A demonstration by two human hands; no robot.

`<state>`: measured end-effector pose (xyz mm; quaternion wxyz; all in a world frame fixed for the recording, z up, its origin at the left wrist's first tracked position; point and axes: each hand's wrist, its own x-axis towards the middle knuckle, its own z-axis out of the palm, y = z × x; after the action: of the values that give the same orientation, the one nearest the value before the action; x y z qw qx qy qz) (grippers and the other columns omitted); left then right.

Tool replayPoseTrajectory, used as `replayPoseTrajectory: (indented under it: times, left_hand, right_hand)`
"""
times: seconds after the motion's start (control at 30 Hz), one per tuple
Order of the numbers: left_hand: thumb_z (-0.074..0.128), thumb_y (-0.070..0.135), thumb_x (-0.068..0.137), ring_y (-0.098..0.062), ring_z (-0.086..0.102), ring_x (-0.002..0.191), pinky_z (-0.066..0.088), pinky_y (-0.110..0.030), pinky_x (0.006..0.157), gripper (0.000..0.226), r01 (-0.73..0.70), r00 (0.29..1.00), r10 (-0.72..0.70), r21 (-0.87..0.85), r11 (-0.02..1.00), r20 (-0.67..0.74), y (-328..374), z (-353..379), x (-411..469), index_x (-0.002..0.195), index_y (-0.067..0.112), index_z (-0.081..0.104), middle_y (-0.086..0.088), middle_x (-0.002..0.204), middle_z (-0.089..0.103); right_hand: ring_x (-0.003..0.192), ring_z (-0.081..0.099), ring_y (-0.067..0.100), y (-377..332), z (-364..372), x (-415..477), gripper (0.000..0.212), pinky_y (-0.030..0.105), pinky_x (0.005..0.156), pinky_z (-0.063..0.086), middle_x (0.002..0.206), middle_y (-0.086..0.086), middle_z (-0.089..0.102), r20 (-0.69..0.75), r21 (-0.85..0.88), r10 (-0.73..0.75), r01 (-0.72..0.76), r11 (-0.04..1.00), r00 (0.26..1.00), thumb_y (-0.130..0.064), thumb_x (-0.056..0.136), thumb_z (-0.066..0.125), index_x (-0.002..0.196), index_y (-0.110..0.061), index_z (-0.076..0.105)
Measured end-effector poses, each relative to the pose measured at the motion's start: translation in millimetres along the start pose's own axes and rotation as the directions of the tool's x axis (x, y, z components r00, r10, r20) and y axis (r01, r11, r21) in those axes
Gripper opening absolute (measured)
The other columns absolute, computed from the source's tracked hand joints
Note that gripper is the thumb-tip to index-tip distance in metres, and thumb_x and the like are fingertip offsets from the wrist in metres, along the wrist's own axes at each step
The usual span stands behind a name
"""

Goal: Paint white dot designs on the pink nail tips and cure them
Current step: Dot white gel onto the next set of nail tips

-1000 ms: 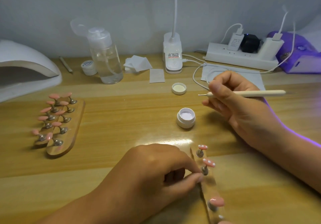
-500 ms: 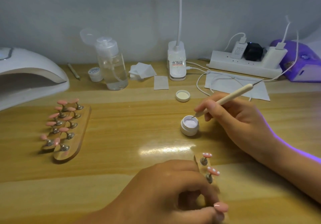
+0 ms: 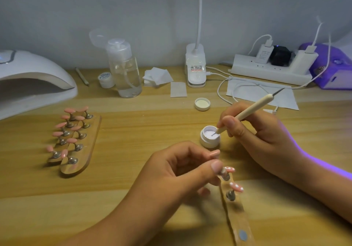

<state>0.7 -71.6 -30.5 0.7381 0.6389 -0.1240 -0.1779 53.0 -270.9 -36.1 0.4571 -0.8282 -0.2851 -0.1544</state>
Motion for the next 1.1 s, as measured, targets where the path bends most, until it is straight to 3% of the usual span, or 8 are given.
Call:
replayPoseTrajectory:
  times: [0.2,0.37,0.53,0.67,0.73,0.83,1.0,1.1]
  left_hand:
    - [0.076,0.034,0.065,-0.001,0.061,0.067,0.049,-0.014,0.058,0.013,-0.043,0.999,0.043,0.020,0.999,0.006,-1.1,-1.0,1.9,0.076,0.026,0.072,0.008,0.074,0.070]
    - [0.072,0.036,0.068,-0.002,0.057,0.067,0.047,-0.014,0.061,0.014,-0.101,0.995,0.102,0.096,0.990,-0.005,-2.8,-2.1,3.4,0.078,0.026,0.072,0.004,0.080,0.067]
    - [0.068,0.036,0.073,-0.002,0.053,0.072,0.043,-0.017,0.064,0.013,-0.147,0.989,0.149,0.130,0.980,-0.003,-3.8,-3.0,3.2,0.083,0.028,0.070,0.013,0.080,0.067]
    - [0.071,0.034,0.071,0.002,0.060,0.074,0.046,-0.014,0.065,0.011,-0.153,0.987,0.157,0.081,0.985,-0.041,-4.9,-2.9,3.6,0.079,0.028,0.067,0.011,0.082,0.070]
    - [0.073,0.034,0.069,0.002,0.060,0.072,0.048,-0.013,0.065,0.011,-0.147,0.987,0.149,0.052,0.988,-0.058,-5.4,-2.6,4.7,0.077,0.029,0.068,0.012,0.077,0.069]
    - [0.073,0.032,0.069,0.001,0.060,0.072,0.050,-0.015,0.066,0.009,-0.142,0.989,0.143,0.029,0.989,-0.049,-5.3,-1.9,5.9,0.077,0.030,0.068,0.012,0.076,0.068]
    - [0.073,0.032,0.069,-0.001,0.059,0.069,0.049,-0.014,0.064,0.010,-0.133,0.990,0.134,0.008,0.991,-0.051,-5.0,-1.7,6.1,0.078,0.029,0.069,0.010,0.076,0.067]
    - [0.074,0.032,0.068,-0.005,0.057,0.064,0.048,-0.015,0.062,0.012,-0.121,0.991,0.121,0.007,0.993,-0.051,-5.3,-2.0,6.8,0.078,0.026,0.069,0.007,0.073,0.065]
  right_hand:
    - [0.075,0.055,0.018,0.8,0.5,-0.1,0.020,0.033,0.067,0.046,0.085,-0.007,0.061,0.025,-0.056,0.006,-0.004,0.998,1.000,-0.034,0.096,0.045,0.091,-0.021,0.059]
    - [0.078,0.056,0.022,0.4,1.0,-0.2,0.021,0.038,0.067,0.046,0.086,-0.006,0.061,0.037,-0.103,-0.034,0.038,0.994,0.999,-0.033,0.096,0.046,0.093,-0.019,0.061]
    - [0.074,0.055,0.014,-2.2,0.1,-0.2,0.016,0.019,0.068,0.042,0.080,-0.019,0.056,-0.029,-0.036,-0.002,0.001,0.999,1.000,-0.029,0.097,0.048,0.091,-0.021,0.060]
    - [0.069,0.056,0.006,-11.4,-2.8,-0.2,0.010,0.013,0.067,0.044,0.075,-0.009,0.061,-0.137,0.259,0.148,-0.109,0.960,0.979,-0.028,0.087,0.062,0.084,-0.019,0.062]
    - [0.067,0.053,0.005,-15.3,-4.3,-2.1,0.016,0.014,0.064,0.045,0.071,-0.009,0.059,-0.176,0.441,0.247,-0.148,0.885,0.953,-0.029,0.078,0.076,0.077,-0.022,0.062]
    - [0.067,0.052,0.007,-17.1,-0.9,-5.8,0.015,0.018,0.069,0.048,0.067,-0.005,0.053,-0.101,0.641,0.352,-0.210,0.738,0.931,-0.031,0.072,0.073,0.071,-0.026,0.059]
    - [0.065,0.058,0.008,-15.3,1.7,-3.6,0.016,0.027,0.074,0.055,0.067,-0.005,0.058,0.000,0.790,0.371,-0.228,0.569,0.929,-0.037,0.079,0.070,0.076,-0.024,0.062]
    - [0.072,0.060,0.007,-17.6,2.0,-1.4,0.020,0.034,0.077,0.055,0.074,-0.005,0.060,0.086,0.805,0.310,-0.249,0.538,0.947,-0.040,0.077,0.074,0.082,-0.023,0.065]
